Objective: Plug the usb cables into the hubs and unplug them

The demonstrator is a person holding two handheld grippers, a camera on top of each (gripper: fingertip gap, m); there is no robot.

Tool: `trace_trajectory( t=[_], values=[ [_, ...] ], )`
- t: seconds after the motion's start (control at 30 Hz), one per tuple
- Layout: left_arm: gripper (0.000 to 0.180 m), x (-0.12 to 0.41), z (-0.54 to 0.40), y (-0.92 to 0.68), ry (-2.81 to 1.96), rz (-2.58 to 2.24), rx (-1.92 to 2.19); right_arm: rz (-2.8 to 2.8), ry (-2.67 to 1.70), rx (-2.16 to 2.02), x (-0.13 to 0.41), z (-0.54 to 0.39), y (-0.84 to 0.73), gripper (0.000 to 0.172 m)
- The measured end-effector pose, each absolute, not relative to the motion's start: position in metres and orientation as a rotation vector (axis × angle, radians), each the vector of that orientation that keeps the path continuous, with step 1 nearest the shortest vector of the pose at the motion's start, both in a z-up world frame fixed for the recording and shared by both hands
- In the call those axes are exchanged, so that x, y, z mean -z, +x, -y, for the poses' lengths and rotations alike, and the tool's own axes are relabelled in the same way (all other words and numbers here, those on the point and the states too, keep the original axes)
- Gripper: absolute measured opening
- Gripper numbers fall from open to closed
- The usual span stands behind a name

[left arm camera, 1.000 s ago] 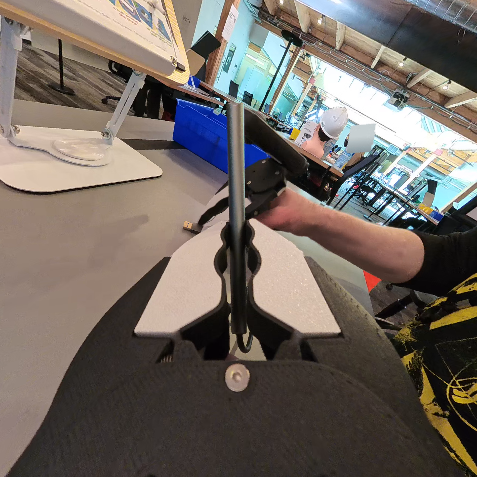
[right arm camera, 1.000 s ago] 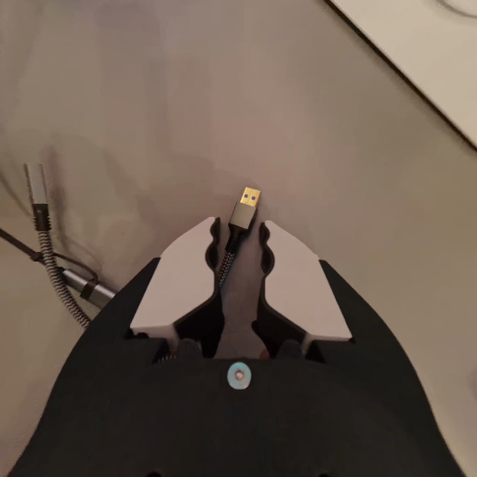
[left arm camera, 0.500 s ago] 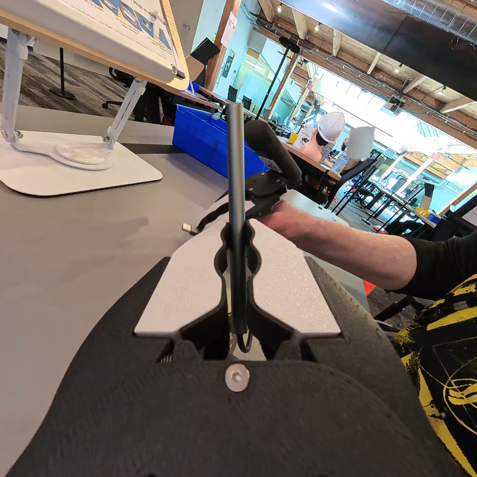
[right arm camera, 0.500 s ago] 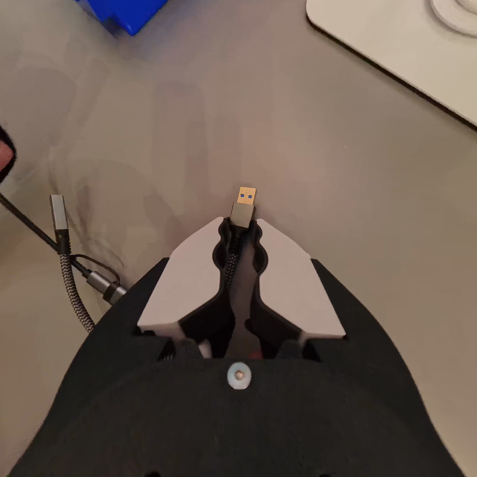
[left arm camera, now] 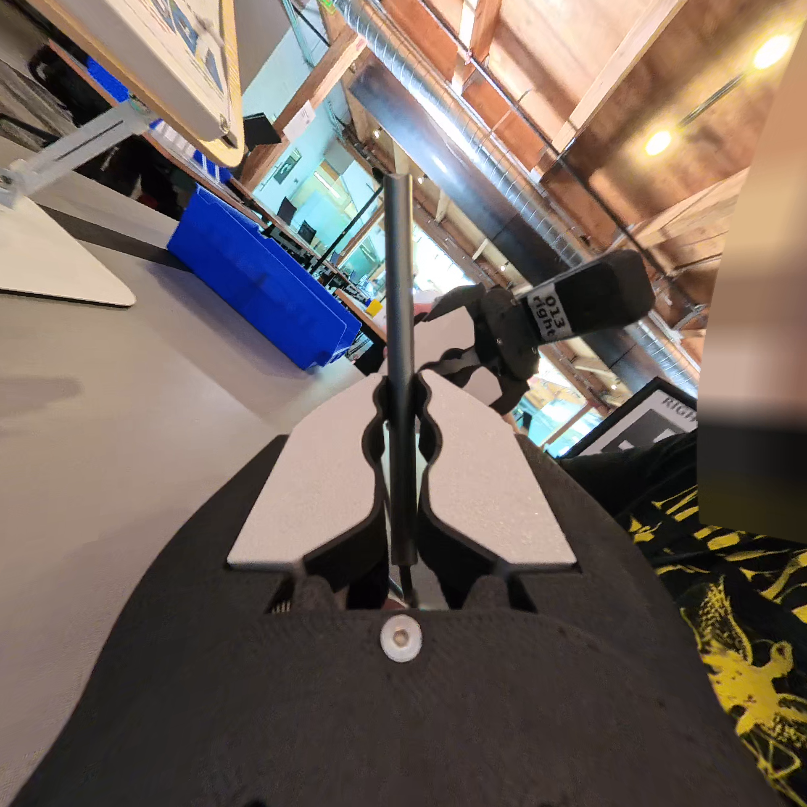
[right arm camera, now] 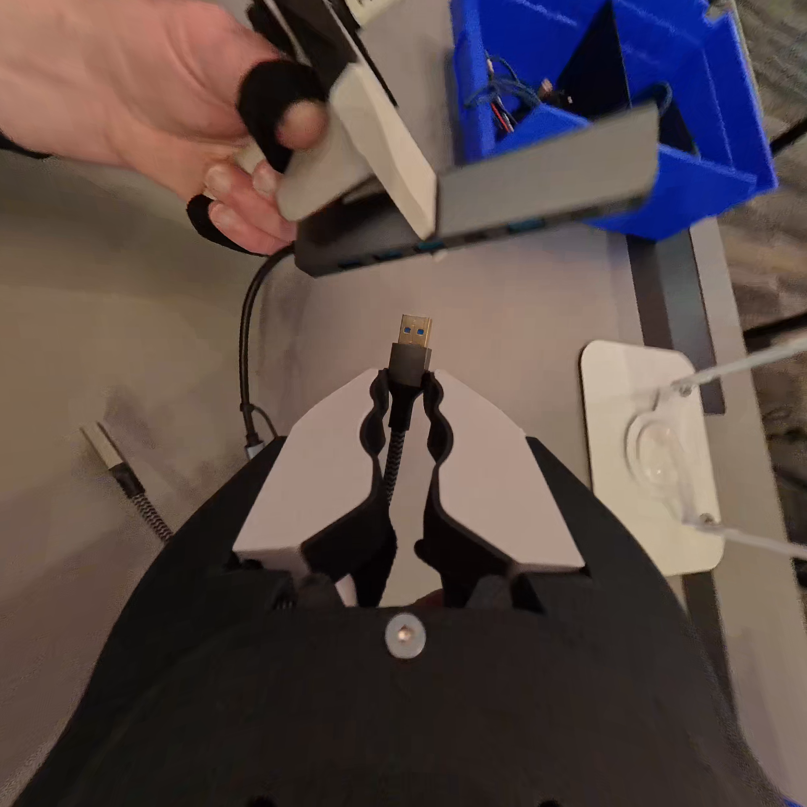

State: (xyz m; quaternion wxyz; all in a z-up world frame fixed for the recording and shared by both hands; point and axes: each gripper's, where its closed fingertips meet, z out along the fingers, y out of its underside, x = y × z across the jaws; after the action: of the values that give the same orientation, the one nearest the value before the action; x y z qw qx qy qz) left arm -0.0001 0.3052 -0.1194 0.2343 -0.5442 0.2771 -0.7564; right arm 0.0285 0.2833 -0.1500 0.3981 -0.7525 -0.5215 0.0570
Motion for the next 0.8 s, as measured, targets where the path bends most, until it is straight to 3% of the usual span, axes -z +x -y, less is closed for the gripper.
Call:
trace_trajectory(
  t=[0.8],
  values=[
    [0.011,0.118,-0.304,0.025,-1.623,-0.512,2.161,1.566,-1.854,0.009,0.144,-0.281,0.033,0.015]
  ],
)
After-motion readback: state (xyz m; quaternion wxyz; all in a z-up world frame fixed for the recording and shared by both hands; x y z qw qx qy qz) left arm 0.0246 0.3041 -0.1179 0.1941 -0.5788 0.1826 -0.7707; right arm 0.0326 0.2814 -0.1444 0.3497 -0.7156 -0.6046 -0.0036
